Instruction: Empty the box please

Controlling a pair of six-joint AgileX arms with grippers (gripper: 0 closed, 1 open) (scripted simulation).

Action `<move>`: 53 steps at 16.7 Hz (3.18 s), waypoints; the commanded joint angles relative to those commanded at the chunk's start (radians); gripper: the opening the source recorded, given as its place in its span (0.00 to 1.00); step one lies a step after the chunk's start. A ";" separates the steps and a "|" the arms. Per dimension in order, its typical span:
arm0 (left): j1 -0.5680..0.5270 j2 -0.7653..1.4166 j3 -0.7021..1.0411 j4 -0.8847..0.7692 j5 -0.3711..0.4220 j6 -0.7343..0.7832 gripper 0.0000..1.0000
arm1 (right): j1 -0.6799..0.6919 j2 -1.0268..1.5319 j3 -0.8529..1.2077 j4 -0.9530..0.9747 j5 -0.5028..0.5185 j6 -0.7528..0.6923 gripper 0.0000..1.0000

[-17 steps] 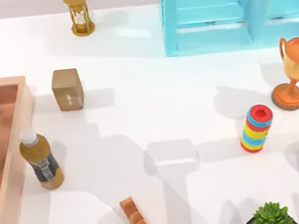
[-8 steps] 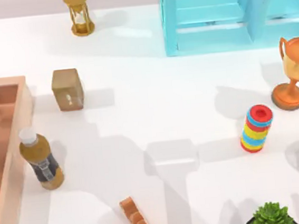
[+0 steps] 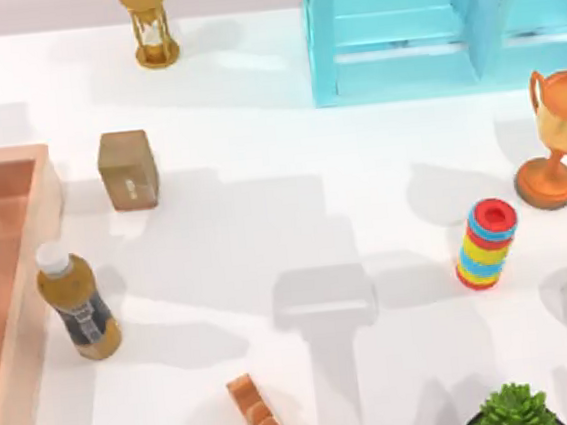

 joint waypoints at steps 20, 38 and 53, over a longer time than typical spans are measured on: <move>-0.177 0.149 0.210 -0.261 0.090 -0.178 0.00 | 0.000 0.000 0.000 0.000 0.000 0.000 1.00; -0.774 0.330 0.182 0.013 0.120 -0.780 0.00 | 0.000 0.000 0.000 0.000 0.000 0.000 1.00; -0.771 0.348 0.082 0.140 0.120 -0.776 0.45 | 0.000 0.000 0.000 0.000 0.000 0.000 1.00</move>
